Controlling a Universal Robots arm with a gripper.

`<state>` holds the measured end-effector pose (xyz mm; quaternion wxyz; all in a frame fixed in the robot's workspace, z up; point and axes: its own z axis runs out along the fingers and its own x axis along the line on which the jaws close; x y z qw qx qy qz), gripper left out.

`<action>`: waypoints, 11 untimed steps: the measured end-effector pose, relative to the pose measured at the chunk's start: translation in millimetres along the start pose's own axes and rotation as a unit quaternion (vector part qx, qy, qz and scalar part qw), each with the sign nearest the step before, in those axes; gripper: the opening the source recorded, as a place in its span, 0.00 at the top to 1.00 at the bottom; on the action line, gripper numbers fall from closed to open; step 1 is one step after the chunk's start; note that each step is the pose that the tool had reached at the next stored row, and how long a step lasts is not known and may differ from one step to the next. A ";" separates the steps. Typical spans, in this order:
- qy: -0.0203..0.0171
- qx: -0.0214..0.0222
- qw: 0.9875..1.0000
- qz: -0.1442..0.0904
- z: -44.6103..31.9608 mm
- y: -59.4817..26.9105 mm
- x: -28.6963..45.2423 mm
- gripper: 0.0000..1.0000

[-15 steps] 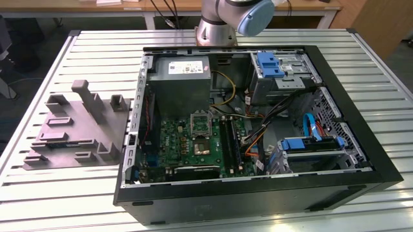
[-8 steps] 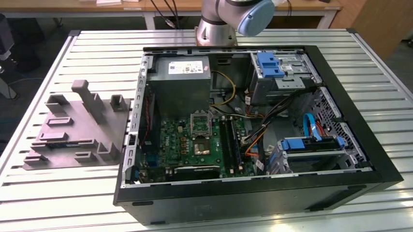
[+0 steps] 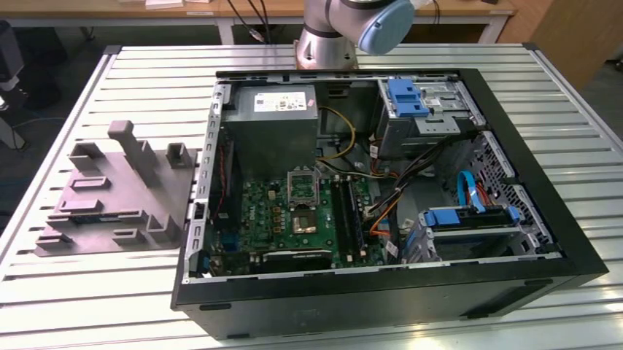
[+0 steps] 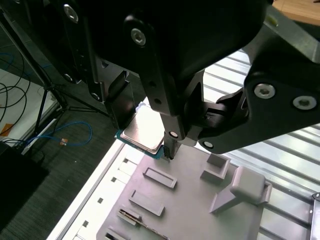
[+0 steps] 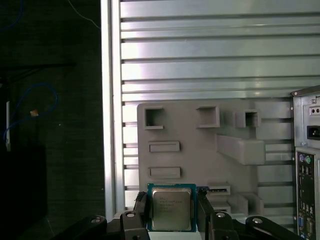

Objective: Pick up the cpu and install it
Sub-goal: 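Pick up the cpu and move it towards the insertion slot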

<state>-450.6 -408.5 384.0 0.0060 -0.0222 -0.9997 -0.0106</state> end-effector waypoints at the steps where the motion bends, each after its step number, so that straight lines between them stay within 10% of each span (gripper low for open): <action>1: 0.000 0.000 1.000 0.000 0.0 0.0 -0.2 0.53; 11: 0.000 0.000 1.000 0.000 0.0 0.2 -3.8 0.53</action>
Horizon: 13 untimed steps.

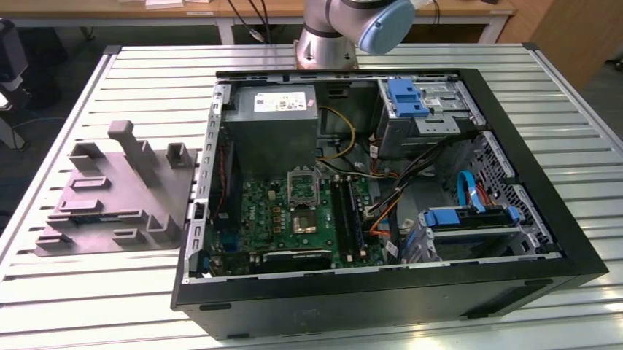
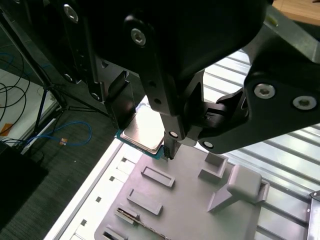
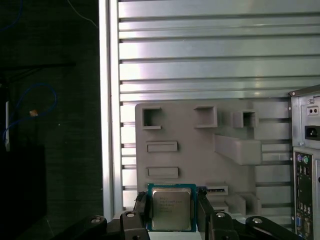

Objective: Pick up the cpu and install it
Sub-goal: 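Pick up the cpu and move it towards the insertion slot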

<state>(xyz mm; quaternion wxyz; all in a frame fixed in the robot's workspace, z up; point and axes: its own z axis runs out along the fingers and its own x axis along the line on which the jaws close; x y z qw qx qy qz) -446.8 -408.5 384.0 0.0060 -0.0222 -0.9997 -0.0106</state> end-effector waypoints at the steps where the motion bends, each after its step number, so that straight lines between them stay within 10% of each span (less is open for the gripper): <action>1: 0.000 0.000 1.000 0.000 0.0 0.0 -0.3 0.53; 13: 0.000 0.000 1.000 0.000 -0.1 0.2 -3.3 0.53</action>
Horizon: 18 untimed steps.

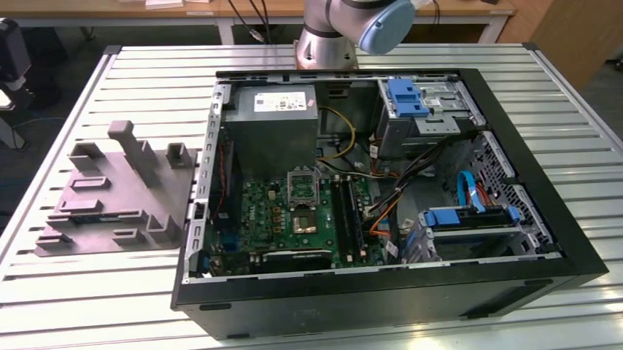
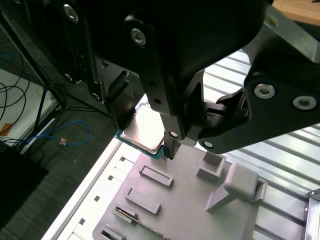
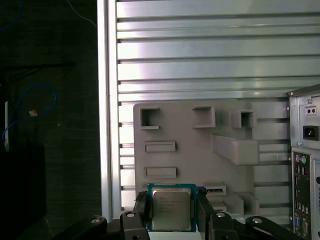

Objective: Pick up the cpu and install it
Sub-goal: 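Pick up the cpu and move it towards the insertion slot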

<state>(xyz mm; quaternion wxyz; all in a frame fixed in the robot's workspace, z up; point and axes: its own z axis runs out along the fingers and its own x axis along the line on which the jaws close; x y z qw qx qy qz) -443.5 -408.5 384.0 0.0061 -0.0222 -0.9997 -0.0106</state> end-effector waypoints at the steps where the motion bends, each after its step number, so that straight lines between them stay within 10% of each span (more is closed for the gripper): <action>1: 0.000 0.000 1.000 0.000 0.0 0.0 -0.3 0.53; 18: 0.000 0.000 1.000 0.000 0.0 0.2 -4.0 0.53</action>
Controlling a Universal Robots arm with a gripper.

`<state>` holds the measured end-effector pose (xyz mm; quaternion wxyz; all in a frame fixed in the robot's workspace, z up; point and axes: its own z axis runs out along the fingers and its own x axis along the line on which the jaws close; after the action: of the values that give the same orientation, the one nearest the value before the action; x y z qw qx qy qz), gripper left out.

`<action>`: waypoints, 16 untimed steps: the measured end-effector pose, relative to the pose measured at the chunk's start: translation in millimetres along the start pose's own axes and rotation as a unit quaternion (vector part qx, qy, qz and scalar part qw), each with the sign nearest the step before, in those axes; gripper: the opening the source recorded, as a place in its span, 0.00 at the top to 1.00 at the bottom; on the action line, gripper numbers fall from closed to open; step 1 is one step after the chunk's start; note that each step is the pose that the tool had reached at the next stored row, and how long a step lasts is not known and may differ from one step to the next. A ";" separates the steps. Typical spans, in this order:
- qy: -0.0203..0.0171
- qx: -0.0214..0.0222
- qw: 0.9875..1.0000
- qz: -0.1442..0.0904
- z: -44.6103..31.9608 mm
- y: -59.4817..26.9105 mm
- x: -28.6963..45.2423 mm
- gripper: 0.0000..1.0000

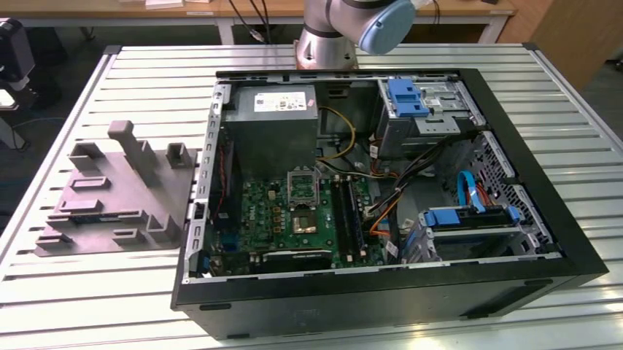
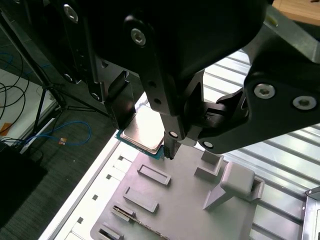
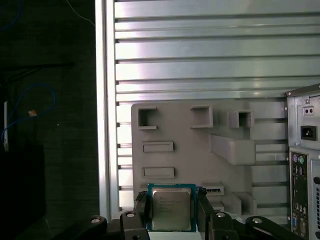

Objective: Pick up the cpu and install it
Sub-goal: 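Pick up the cpu and move it towards the insertion slot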

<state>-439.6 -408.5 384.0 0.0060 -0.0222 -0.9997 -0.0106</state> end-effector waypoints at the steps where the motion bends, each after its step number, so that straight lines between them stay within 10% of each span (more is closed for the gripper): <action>1: 0.000 0.000 1.000 0.000 0.0 0.0 -0.2 0.53; 16: 0.000 0.000 1.000 0.000 -0.1 0.4 -9.0 0.53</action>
<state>-430.5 -408.5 384.0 0.0060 -0.0222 -0.9997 -0.0106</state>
